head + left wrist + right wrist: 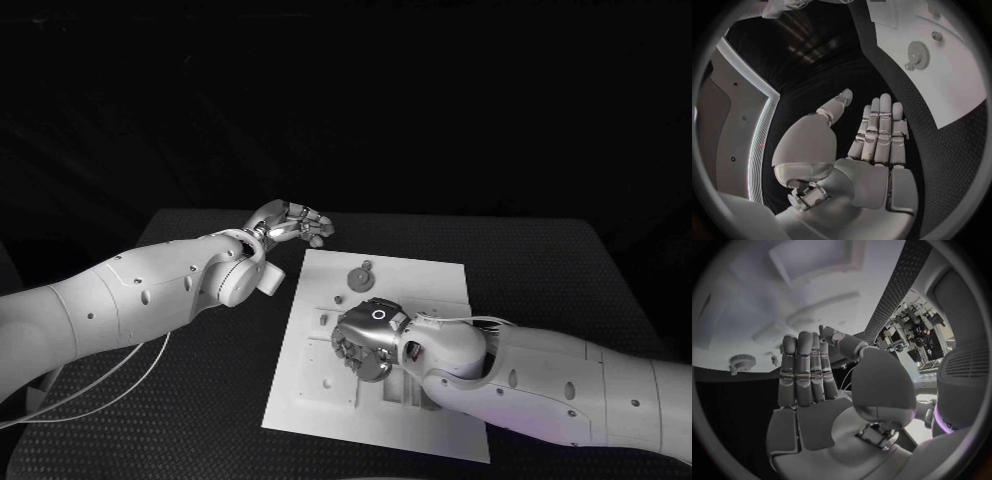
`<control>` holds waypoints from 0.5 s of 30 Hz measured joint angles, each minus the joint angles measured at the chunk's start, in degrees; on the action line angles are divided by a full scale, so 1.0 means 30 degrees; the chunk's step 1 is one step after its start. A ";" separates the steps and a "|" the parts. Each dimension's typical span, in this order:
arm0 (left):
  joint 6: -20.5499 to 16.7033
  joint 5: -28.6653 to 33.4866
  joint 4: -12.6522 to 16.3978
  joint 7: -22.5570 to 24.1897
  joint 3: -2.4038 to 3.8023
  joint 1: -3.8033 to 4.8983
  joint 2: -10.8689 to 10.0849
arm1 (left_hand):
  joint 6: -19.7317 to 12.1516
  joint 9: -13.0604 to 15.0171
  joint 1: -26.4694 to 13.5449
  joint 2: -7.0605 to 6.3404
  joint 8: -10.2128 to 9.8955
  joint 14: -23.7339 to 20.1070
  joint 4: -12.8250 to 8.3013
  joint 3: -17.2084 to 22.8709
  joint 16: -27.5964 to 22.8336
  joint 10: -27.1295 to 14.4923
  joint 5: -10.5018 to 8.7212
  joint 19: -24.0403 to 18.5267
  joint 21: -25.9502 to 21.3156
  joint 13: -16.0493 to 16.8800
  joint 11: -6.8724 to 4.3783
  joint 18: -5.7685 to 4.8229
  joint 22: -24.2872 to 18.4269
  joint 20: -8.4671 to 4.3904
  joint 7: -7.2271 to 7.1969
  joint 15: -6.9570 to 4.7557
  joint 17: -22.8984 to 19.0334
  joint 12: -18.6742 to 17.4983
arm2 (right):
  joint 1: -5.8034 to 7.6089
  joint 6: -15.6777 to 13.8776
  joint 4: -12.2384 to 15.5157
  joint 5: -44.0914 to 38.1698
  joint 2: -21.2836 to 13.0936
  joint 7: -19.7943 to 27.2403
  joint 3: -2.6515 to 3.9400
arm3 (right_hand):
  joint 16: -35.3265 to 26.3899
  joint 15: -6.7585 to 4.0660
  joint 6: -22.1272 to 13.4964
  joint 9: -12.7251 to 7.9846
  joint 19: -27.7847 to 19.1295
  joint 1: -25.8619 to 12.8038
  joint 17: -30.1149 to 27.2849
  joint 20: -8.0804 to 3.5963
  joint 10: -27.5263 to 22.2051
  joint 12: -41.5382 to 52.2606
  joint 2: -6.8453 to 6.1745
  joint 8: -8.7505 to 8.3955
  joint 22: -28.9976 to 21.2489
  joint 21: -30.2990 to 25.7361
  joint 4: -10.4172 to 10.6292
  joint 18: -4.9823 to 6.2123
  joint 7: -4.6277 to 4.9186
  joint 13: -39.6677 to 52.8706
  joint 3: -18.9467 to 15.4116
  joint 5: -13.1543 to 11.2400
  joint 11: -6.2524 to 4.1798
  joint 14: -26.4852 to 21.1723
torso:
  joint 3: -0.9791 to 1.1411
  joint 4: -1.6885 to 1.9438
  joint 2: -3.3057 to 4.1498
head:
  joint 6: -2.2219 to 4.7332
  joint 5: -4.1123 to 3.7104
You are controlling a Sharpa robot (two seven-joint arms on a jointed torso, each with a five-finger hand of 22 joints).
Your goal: Assemble the parts on the task board
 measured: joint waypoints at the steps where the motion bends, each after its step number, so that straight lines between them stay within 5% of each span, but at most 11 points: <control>1: 0.0002 0.0002 0.0006 -0.0002 0.0000 0.0000 -0.0013 | 0.0000 0.0000 0.0000 0.0000 0.0000 0.0000 0.0000 0.0000 -0.0066 0.0000 0.0000 0.0000 0.0000 0.0000 0.0000 0.0001 0.0000 0.0000 0.0000 0.0000 0.0000 0.0000 | -0.0015 0.0013 -0.0037 -0.0006 0.0022 -0.0006 -0.0003 | 0.0000 0.0001 0.0000 0.0000 0.0000 0.0000 0.0001 0.0000 0.0000 -0.0009 0.0000 0.0000 0.0002 0.0008 -0.0023 0.0001 0.0000 0.0000 0.0023 0.0000 0.0000 0.0001 | 0.0000 0.0002 0.0000 | 0.0018 -0.0004; 15: 0.0022 0.0024 0.0042 -0.0020 0.0000 0.0000 -0.0085 | -0.0119 0.0002 0.0000 0.0000 0.0000 -0.0001 0.0000 0.0001 -0.0067 0.0000 0.0000 0.0000 -0.0075 -0.0016 0.0000 -0.0001 0.0014 0.0000 0.0018 0.0000 0.0038 0.0000 | -0.0068 0.0172 -0.0215 -0.0023 0.0055 -0.0012 -0.0016 | 0.0000 0.0029 -0.0013 0.0010 -0.0002 -0.0002 0.0029 0.0004 -0.0001 -0.0012 -0.0002 -0.0004 0.0007 0.0077 -0.0024 0.0001 0.0013 0.0029 0.0021 0.0080 0.0000 0.0029 | 0.0000 -0.0007 0.0000 | -0.0064 -0.0020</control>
